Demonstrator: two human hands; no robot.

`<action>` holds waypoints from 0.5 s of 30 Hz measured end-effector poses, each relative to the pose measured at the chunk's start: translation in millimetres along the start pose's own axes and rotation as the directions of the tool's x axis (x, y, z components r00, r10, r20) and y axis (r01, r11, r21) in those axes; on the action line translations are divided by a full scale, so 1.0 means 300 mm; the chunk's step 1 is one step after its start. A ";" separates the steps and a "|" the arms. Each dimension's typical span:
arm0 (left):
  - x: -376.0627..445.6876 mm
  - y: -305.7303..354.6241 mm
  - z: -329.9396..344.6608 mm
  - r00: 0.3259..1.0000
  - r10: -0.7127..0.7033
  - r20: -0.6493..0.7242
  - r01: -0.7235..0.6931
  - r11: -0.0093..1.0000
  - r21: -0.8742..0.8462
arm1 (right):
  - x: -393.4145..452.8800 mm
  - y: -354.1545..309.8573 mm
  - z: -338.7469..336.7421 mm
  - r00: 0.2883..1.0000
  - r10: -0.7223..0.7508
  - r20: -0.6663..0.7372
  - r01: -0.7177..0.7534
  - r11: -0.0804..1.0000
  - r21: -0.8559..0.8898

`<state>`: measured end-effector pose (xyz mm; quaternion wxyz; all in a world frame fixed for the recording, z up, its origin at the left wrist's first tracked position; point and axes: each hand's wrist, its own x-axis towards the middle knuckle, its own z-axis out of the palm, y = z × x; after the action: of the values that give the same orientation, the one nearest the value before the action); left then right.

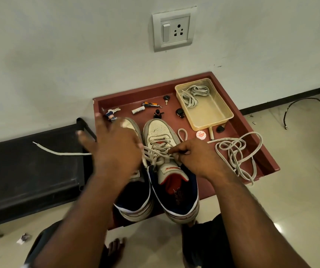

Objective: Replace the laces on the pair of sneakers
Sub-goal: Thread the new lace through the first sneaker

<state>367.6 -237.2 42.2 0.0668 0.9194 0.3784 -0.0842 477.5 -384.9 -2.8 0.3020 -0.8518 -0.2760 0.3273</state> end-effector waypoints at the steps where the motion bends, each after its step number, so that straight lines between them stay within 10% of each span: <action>1: 0.019 -0.043 -0.016 1.000 -0.022 0.001 0.022 0.999 -0.031 | -0.003 -0.002 -0.001 1.000 -0.002 0.000 0.002 1.000 -0.007; 15: -0.039 0.115 0.053 0.991 0.124 0.054 -0.125 0.992 0.022 | 0.001 -0.005 0.002 1.000 0.006 -0.006 -0.006 1.000 -0.014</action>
<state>382.1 -272.7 31.0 0.0701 0.9395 0.3174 -0.1086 476.7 -383.6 -2.1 0.2957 -0.8557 -0.2750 0.3236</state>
